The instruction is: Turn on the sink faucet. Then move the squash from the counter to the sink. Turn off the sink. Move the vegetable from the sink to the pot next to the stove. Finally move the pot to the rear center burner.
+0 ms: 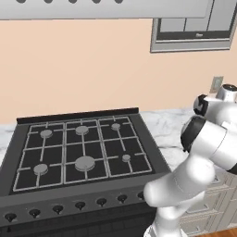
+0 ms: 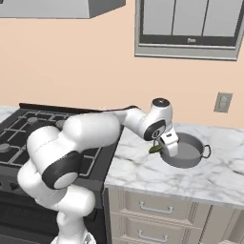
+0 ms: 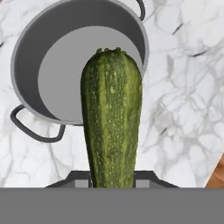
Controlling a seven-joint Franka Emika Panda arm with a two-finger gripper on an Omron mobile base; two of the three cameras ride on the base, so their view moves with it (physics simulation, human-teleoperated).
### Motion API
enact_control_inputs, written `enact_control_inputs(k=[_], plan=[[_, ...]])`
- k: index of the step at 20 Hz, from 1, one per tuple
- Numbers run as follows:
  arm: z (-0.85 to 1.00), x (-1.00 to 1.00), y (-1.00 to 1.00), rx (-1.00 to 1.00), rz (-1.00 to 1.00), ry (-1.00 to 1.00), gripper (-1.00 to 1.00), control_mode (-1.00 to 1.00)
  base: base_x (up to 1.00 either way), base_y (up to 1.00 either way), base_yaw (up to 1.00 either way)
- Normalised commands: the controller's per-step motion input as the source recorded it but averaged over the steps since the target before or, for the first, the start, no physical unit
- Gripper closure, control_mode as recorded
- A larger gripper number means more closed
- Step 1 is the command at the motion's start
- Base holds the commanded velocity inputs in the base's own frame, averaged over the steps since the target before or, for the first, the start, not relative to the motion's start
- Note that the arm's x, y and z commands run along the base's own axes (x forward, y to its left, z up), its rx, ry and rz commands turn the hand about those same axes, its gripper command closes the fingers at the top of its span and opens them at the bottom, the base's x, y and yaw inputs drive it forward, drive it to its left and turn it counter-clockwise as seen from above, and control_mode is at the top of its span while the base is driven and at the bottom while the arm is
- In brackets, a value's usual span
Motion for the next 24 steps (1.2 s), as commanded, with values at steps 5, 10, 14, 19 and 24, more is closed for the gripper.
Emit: enact_control_inputs(k=[5, 10, 14, 19, 24], plan=[[-0.05, 0.33, -0.24, 0.0, 0.0, 0.0, 1.0, -1.0, 0.0, 0.0, 0.0], [-0.2, 0.27, -0.15, 0.0, 0.0, 0.0, 1.0, -1.0, 0.0, 0.0, 0.0], [-0.32, 0.21, -0.19, 0.0, 0.0, 0.0, 1.0, -1.0, 0.0, 0.0, 0.0], [-0.21, 0.2, -0.2, 0.0, 0.0, 0.0, 1.0, -1.0, 0.0, 0.0, 0.0], [-0.19, 0.16, -0.17, 0.0, 0.0, 0.0, 1.0, -1.0, 0.0, 0.0, 0.0]])
